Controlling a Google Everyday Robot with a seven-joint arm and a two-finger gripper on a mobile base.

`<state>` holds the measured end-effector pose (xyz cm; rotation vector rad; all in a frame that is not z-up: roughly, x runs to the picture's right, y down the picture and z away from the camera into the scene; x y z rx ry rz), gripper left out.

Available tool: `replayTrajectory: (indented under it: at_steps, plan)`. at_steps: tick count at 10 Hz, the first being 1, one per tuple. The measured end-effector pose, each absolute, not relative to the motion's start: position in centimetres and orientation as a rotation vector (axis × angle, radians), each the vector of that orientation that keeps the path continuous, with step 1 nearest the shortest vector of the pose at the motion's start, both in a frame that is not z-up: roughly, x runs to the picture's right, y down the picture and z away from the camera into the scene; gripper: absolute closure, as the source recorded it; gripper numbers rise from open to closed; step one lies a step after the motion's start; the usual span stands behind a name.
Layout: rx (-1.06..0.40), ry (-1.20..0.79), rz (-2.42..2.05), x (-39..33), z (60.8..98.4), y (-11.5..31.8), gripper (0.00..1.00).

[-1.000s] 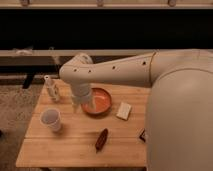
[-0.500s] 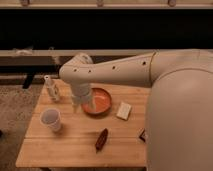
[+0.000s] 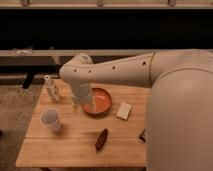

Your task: Place the pepper on the white sponge

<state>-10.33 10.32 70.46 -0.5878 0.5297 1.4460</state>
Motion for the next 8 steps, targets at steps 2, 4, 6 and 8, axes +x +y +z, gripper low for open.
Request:
replayTrajectory:
  at_steps: [2, 4, 6, 8]
  plan:
    - [-0.586, 0.557, 1.470, -10.2, 71.9, 11.6, 0.35]
    - [-0.587, 0.600, 1.503, -9.6, 74.7, 14.1, 0.35]
    - [-0.595, 0.650, 1.540, -8.7, 77.5, 16.9, 0.35]
    - [-0.618, 0.712, 1.581, -7.2, 79.3, 19.6, 0.35]
